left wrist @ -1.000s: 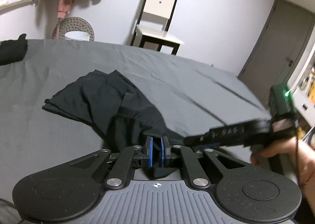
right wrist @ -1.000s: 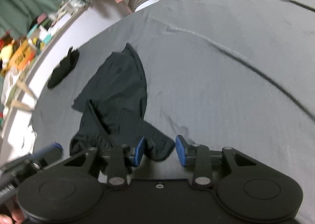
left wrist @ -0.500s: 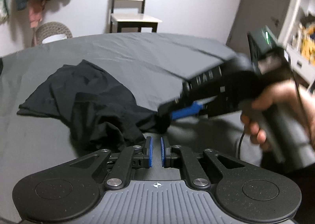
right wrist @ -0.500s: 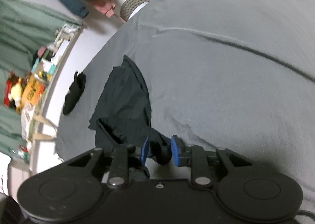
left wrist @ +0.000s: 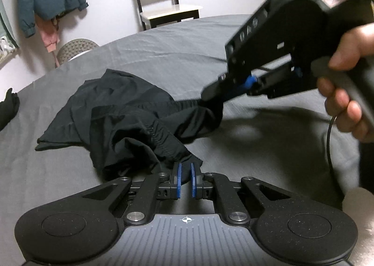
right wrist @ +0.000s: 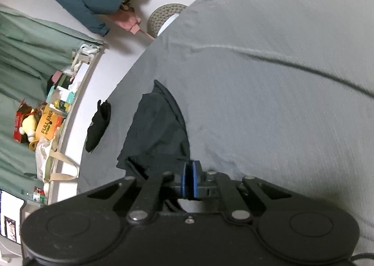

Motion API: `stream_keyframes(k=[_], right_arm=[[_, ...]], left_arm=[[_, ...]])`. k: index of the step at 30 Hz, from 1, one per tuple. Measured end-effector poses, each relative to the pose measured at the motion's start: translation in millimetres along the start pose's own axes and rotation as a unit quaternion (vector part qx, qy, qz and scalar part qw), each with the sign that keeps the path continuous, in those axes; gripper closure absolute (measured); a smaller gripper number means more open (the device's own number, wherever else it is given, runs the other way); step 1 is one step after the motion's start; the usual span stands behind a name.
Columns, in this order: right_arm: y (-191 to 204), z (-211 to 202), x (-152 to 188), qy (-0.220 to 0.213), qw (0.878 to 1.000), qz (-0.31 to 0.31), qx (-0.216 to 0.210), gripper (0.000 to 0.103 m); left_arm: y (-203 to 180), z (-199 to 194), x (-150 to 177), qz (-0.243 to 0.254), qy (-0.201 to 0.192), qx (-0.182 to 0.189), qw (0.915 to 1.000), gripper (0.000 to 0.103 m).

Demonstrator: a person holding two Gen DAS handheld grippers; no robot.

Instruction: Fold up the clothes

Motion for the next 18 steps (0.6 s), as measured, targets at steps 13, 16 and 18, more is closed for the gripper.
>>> stream_keyframes(k=[13,16,18], right_arm=[[2,1,1,0.006,1.0,-0.01,0.008,0.096],[1,-2,0,0.002,1.0,-0.011,0.006,0.096],[0,-3,-1,-0.001,1.0,-0.01,0.005,0.096]], left_arm=[[-13,-14,-2,0.063,-0.038,-0.033,0.9967,0.029],[-17,-15,-3,0.091,-0.051,-0.047,0.9935,0.03],[-21,-16,-5,0.113,-0.062,-0.058,0.9899,0.033]])
Point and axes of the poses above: each gripper's, at about its wrist camera, not at the fingertips, and z roughly the way its jaws point, y to its left, x to its underside, the point moved 9 cm from there along z, roughly the way its jaws point, and after that the axes turned 13 degrees about -x, right-handed, at the moved point
